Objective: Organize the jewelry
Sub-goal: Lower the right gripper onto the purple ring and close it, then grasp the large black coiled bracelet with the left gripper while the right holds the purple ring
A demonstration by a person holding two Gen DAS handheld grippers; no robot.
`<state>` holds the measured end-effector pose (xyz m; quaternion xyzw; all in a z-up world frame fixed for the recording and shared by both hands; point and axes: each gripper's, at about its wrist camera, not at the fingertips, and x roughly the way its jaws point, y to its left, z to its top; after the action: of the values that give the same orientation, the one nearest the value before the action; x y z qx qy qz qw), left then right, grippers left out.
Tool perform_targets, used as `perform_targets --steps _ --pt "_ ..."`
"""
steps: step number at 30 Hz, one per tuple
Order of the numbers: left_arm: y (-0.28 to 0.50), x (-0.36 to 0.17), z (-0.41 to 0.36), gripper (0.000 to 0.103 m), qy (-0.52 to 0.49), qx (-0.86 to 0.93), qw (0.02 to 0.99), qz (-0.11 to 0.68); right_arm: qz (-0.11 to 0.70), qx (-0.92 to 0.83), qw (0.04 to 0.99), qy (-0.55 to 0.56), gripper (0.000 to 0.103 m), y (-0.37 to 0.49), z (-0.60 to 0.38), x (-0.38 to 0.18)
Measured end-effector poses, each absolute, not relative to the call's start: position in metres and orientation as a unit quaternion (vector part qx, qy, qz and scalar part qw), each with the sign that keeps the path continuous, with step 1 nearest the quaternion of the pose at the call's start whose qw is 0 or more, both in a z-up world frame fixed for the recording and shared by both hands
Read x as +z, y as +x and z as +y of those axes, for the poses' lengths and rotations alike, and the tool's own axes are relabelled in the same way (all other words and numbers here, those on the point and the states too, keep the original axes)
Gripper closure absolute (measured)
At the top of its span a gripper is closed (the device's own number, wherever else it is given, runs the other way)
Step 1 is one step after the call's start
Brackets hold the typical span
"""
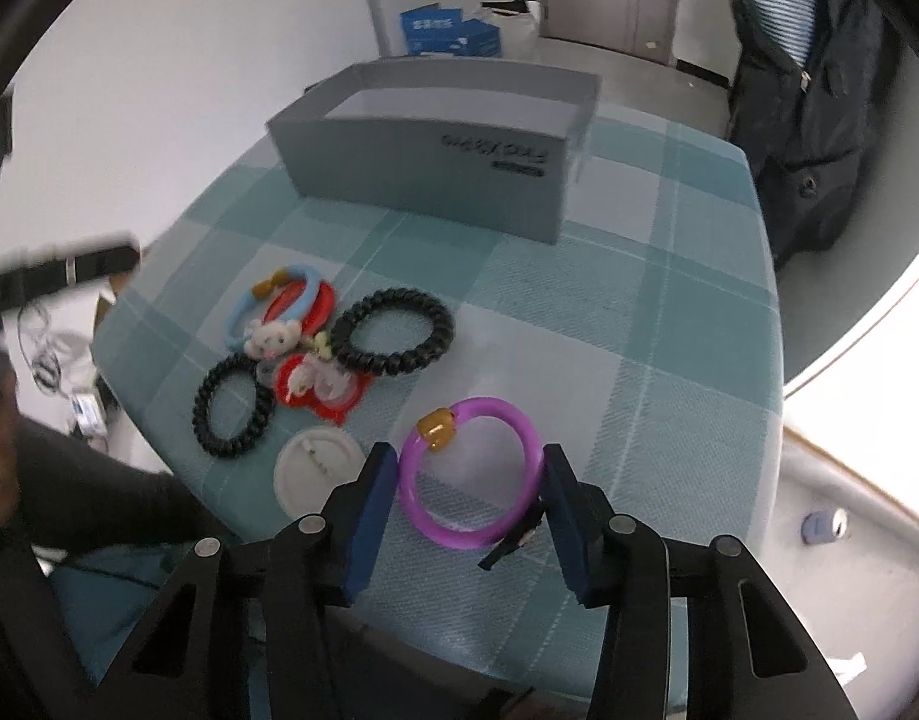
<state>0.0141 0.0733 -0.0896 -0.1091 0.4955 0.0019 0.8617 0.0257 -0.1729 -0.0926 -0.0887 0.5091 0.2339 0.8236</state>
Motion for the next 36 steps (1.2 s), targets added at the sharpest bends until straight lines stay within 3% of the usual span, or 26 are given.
perform_targets --steps 3,4,5,26,34,36 --pt "0.014 -0.093 0.064 0.001 -0.108 -0.021 0.853 0.51 0.499 0.23 0.832 -0.077 0.058 0.026 -0.177 -0.086" --pt "0.013 -0.093 0.062 0.001 -0.108 -0.026 0.852 0.512 0.497 0.23 0.833 -0.077 0.068 0.026 -0.177 -0.084" --pt "0.012 -0.093 0.059 0.001 -0.105 -0.031 0.852 0.513 0.497 0.231 0.833 -0.076 0.092 0.027 -0.177 -0.083" --pt "0.009 -0.115 0.013 0.002 0.006 -0.065 0.833 0.549 0.529 0.209 0.819 -0.076 0.095 0.03 -0.178 -0.092" --pt "0.011 -0.122 0.004 0.017 0.031 -0.072 0.822 0.564 0.516 0.205 0.829 -0.071 0.095 0.029 -0.182 -0.083" --pt "0.011 -0.119 0.002 0.03 0.035 -0.076 0.823 0.561 0.514 0.206 0.83 -0.071 0.095 0.028 -0.18 -0.082"
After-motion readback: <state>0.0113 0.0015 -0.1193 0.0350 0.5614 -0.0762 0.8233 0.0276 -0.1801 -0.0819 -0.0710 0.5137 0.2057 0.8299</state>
